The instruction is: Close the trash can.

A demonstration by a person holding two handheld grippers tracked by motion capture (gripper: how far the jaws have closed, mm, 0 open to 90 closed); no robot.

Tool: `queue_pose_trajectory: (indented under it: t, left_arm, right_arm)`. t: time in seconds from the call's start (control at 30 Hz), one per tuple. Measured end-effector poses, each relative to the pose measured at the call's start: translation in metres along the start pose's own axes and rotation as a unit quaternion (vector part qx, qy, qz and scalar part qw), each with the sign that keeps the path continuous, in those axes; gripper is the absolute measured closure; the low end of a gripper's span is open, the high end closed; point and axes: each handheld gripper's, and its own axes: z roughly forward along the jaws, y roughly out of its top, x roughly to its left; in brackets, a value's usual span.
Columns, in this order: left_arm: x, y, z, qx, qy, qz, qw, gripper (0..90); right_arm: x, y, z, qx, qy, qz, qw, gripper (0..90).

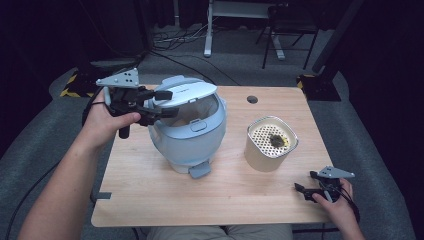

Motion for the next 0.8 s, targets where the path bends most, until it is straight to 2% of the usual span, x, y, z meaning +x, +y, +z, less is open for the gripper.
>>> queue_pose_trajectory:
  t: [0.1, 0.27, 0.43, 0.53, 0.6, 0.8]
  left_arm:
    - [0.001, -0.003, 0.005, 0.005, 0.002, -0.002, 1.0, 40.3]
    - [0.004, -0.008, 0.014, 0.01, -0.006, -0.023, 0.9997, 47.4]
    - [0.005, -0.011, 0.022, 0.009, -0.023, -0.042, 0.9988, 59.1]
    - [0.006, -0.013, 0.026, 0.006, -0.015, -0.046, 0.9988, 61.7]
    - [0.007, -0.013, 0.028, 0.003, -0.003, -0.047, 0.9989, 62.4]
    - [0.009, -0.014, 0.034, 0.006, 0.029, -0.033, 0.999, 61.2]
  right_arm:
    - [0.0, 0.0, 0.0, 0.0, 0.001, -0.001, 1.0, 15.7]
    - [0.0, 0.0, 0.0, 0.0, 0.001, -0.002, 1.0, 15.7]
    - [0.0, 0.0, 0.0, 0.0, 0.001, -0.002, 1.0, 15.7]
    - [0.0, 0.0, 0.0, 0.0, 0.001, -0.002, 1.0, 15.7]
    - [0.0, 0.0, 0.0, 0.0, 0.001, -0.002, 1.0, 15.7]
    - [0.0, 0.0, 0.0, 0.0, 0.002, -0.002, 1.0, 15.7]
